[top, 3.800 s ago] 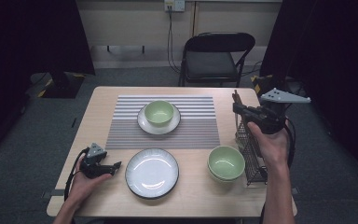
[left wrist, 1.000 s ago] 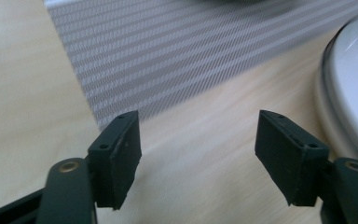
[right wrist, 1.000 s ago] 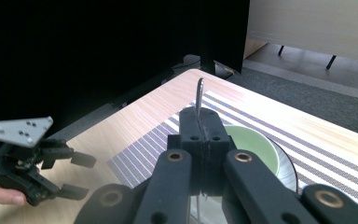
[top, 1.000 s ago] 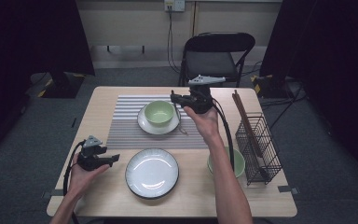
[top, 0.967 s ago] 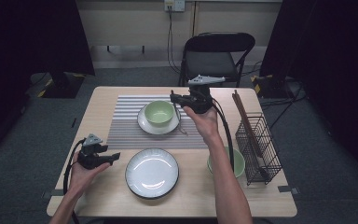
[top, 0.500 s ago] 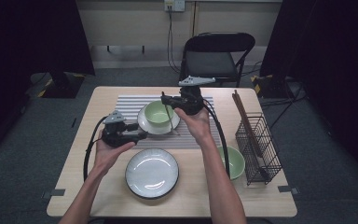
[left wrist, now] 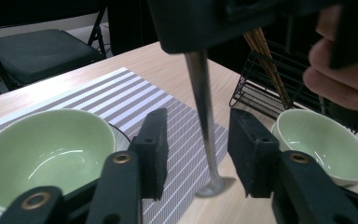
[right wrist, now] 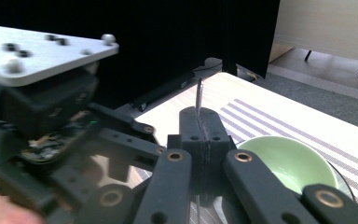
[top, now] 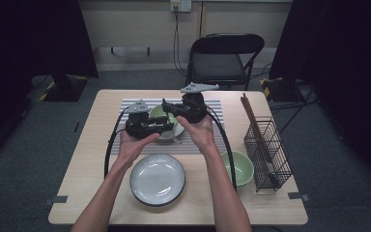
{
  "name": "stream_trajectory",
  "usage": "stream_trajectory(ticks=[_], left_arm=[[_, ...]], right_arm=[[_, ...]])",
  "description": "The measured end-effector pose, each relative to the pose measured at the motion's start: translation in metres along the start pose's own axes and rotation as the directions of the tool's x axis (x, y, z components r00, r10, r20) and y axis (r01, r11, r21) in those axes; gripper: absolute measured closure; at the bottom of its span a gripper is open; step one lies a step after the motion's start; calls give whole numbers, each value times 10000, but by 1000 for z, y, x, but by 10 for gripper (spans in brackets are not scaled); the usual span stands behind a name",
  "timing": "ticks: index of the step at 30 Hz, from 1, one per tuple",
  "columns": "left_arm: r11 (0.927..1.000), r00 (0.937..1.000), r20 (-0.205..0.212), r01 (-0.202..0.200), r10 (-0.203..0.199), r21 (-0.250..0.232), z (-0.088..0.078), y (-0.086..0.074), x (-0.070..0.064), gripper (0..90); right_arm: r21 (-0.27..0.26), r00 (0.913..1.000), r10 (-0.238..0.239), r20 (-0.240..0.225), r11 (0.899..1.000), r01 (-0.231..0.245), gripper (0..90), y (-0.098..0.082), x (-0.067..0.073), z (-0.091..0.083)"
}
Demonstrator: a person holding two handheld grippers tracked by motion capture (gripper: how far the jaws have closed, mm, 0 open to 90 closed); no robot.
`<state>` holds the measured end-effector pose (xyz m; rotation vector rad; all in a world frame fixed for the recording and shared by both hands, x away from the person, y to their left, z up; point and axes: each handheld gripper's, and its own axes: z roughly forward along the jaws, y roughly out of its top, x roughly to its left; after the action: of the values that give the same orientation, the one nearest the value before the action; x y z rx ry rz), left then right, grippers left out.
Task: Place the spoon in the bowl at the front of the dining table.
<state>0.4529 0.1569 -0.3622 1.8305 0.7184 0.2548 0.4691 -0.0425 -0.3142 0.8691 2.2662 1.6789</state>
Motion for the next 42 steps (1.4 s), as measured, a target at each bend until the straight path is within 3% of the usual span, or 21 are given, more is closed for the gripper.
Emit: stream_trajectory(ticks=[3,9,12,16,18,22,33,37,42], left_arm=[[10000,9999,148,13,-12,-90,3,1,3,669],[9999,10000,-23,-69,69,-111,3,1,8,706],[9996,9993,-237,-292,291,-43,1,2,9,728],[9995,9998,48,-203,205,-251,-1,4,10,776],[9990,9993,41,-368,369,-237,-2,6,9,793],[9977,9993,342,-122,145,-665,-6,11,8,809],[9977,9983,532,-222,256,-643,-2,13,8,812],[9969,9966,533,-605,631,-501,-2,15,5,838],[9975,9969,483,-612,629,-354,1,16,4,856]], right_arm=[[-32,10000,-89,-2,10000,89,900,1,2,-1],[-66,10000,-23,92,10000,23,900,1,-1,-4],[-61,9999,-98,125,9999,99,900,1,0,-6],[-160,10000,-61,52,9999,62,900,3,-1,-9],[-132,9999,-98,72,9999,99,900,3,-1,-9],[29,9998,-143,163,9999,143,900,2,-3,-9],[8,9997,-195,154,9998,195,900,3,-3,-12],[-3,9998,-186,66,9998,186,896,2,-4,-13],[60,9997,-217,83,9997,217,861,1,-4,-14]])
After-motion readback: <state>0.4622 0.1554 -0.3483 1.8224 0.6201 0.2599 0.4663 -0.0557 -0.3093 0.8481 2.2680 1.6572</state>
